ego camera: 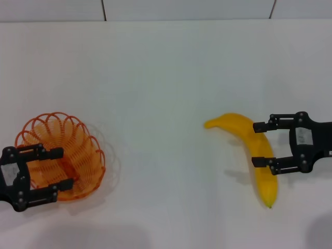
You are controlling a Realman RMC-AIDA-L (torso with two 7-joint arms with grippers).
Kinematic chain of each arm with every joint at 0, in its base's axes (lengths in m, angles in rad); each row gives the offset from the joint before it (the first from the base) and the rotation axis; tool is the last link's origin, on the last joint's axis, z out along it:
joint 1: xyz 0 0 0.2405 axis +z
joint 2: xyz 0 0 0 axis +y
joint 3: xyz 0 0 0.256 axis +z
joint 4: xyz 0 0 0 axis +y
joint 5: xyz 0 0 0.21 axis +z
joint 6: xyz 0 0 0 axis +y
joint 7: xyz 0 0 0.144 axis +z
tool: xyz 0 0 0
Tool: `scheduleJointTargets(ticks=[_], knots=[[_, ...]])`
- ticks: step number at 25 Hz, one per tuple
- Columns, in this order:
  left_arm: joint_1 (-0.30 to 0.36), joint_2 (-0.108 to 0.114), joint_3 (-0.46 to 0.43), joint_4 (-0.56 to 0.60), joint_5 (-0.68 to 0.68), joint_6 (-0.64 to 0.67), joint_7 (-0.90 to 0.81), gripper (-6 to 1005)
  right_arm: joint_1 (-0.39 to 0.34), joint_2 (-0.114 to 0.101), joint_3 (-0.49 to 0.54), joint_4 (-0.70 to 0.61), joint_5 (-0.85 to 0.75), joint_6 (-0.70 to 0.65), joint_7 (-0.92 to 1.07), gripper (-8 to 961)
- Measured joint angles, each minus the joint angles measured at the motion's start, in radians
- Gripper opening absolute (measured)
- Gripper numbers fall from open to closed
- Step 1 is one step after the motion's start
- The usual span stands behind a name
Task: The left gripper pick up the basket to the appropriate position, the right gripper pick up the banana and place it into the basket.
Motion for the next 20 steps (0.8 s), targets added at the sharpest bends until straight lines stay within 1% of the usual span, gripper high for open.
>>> scheduleJointTargets(ticks=[12,14,18,20], knots=[[-0.012,0.0,-0.002,-0.002,0.0,0.0,-0.001,679,0.005,0.003,-0.002,0.001,-0.004,0.011,-0.003,788],[-0.012,0.0,-0.014,-0.001,-0.012,0.004,-0.006,679,0.005,0.003,-0.002,0.001,-0.003,0.011,-0.003,788],[-0.024,-0.001,-0.095,0.022,-0.075,0.013,-0.077,679,0.005,0.002,0.0,0.001,-0.002,0.011,-0.001,789],[-0.043,0.0,-0.163,0.083,-0.104,0.01,-0.215,679,0.006,0.002,0.0,0.001,-0.001,0.011,-0.001,789]])
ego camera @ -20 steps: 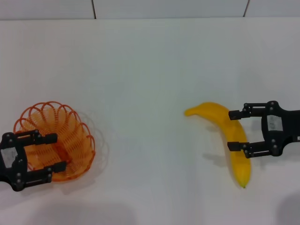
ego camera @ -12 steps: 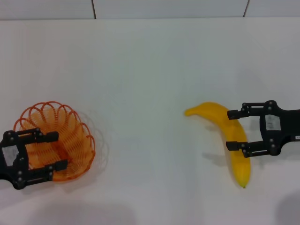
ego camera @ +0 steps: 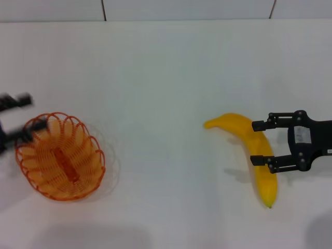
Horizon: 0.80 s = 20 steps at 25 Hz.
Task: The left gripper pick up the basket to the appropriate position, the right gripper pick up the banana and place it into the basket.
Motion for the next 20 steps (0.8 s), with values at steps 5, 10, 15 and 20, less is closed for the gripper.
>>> scheduleJointTargets(ticks=[5,10,15,20], knots=[[-0.068,0.024,-0.043,0.175,0.04,-0.008,-0.389,679,0.003,-0.003,0.003,0.0,0.001,0.0,0.0,789],[-0.175,0.102,-0.034,0.25,0.191,-0.009,-0.608,679,0.011,-0.003,0.003,0.0,0.001,0.0,0.003,789],[-0.296,0.142,0.005,0.252,0.418,-0.012,-0.638,680,0.018,-0.005,0.001,0.0,0.001,-0.002,0.006,789],[-0.328,0.132,0.145,0.232,0.498,-0.04,-0.58,680,0.025,-0.005,0.0,0.0,0.001,-0.001,0.007,789]])
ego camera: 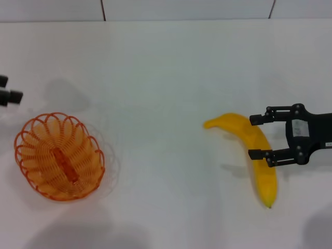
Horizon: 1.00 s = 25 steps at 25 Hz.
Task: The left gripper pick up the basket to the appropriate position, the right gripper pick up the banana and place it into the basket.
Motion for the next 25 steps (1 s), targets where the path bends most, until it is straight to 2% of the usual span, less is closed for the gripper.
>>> scheduleJointTargets(ticks=[4,7,14,19,25], knots=[[-0.013,-0.024,0.078,-0.009,0.085,-0.059,-0.009,680,0.004,0.0,0.0,0.0,0.0,-0.003,0.001,789],[-0.033,-0.059,0.099,-0.015,0.167,-0.137,-0.022,678,0.004,0.0,0.0,0.0,0.0,-0.005,0.001,789],[-0.051,-0.114,0.13,-0.053,0.18,-0.26,-0.014,676,0.005,0.002,0.001,0.0,0.0,-0.005,0.002,790],[-0.051,-0.13,0.178,-0.088,0.182,-0.293,-0.022,675,0.006,0.004,0.001,0.0,0.0,-0.006,0.002,790],[-0.043,-0.133,0.216,-0.09,0.183,-0.305,-0.047,674,0.006,0.003,0.004,0.0,0.0,-0.007,0.002,790]])
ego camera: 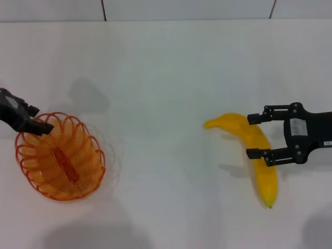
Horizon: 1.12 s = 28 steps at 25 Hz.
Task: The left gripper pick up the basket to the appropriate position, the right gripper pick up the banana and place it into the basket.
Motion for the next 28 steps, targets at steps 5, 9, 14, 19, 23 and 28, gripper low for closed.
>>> scheduleJointTargets(ticks=[5,9,14,19,23,28], knots=[[0.003,0.0,0.039,-0.001,0.001,-0.003,-0.039,539,0.0,-0.001,0.0,0.0,0.0,0.001,0.0,790],[0.003,0.0,0.092,-0.02,0.001,-0.028,-0.091,369,0.0,0.0,0.0,0.0,0.0,0.002,0.0,790],[0.007,0.0,0.127,-0.025,0.001,-0.059,-0.154,200,0.0,-0.001,0.001,0.0,0.0,0.001,0.0,790],[0.006,0.001,0.118,-0.023,0.001,-0.063,-0.187,148,0.0,-0.001,0.003,0.0,0.0,0.0,0.0,791],[0.005,0.003,0.115,-0.021,0.001,-0.063,-0.207,107,0.0,-0.001,0.003,0.0,0.0,-0.001,0.001,791],[0.005,0.005,0.114,-0.019,0.001,-0.061,-0.213,103,0.0,-0.001,0.002,0.0,0.0,-0.001,0.001,791]])
